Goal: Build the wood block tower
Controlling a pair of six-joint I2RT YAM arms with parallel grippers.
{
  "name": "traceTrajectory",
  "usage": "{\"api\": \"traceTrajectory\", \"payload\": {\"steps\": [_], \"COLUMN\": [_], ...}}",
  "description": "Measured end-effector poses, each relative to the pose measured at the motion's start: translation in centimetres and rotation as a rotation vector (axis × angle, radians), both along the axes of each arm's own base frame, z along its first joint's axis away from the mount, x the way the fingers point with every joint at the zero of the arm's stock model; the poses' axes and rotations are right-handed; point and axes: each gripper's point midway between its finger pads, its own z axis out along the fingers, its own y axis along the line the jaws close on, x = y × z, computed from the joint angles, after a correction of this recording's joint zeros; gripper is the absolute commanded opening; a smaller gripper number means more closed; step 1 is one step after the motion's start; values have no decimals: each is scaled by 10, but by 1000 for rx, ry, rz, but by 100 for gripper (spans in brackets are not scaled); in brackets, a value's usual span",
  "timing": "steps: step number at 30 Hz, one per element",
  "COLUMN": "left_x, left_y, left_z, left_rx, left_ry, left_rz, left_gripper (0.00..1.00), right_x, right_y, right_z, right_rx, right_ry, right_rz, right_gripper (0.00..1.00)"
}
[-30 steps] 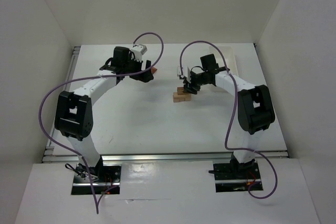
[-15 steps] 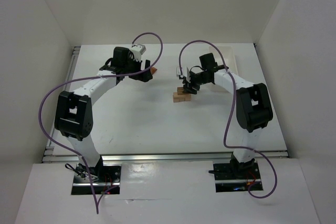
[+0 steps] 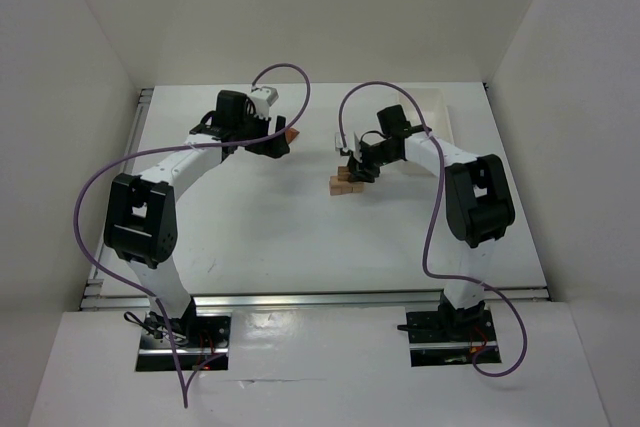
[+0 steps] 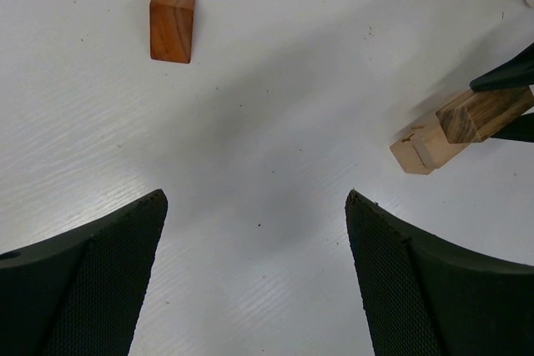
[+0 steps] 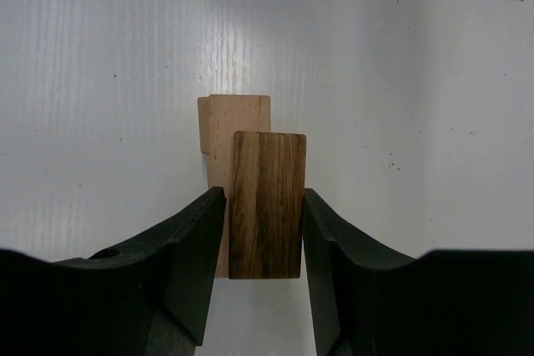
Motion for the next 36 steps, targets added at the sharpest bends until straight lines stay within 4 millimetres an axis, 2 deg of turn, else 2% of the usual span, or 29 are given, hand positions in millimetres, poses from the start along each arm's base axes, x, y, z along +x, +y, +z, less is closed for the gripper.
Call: {"api": "traceTrajectory", "payload": {"steps": [4, 6, 8, 9, 10, 29, 36], "left_x": [-1, -1, -1, -1, -2, -3, -4], "left_y": [0, 0, 0, 0, 1, 1, 1], "left_z": [-1, -1, -1, -1, -1, -6, -9], "left_rx": [1, 1, 3, 4, 4, 7, 10], "left_ry": [4, 3, 5, 6, 7, 22, 31], "left_rz": [0, 0, -1, -2, -2, -3, -3], "left_gripper": [93, 93, 93, 92, 92, 90, 90], "right_x": [-1, -1, -1, -1, -1, -2, -2], "right_y": [3, 4, 4, 4, 4, 3, 3], "right_z": [2, 2, 3, 2, 3, 4, 19], "right_rx": [8, 12, 13, 13, 13, 8, 15], "right_ry": [-1, -1, 0, 0, 0, -12, -46], "right_rz": [7, 10, 10, 10, 11, 23, 28], "right_gripper": [43, 43, 36, 28, 24, 24, 24]}}
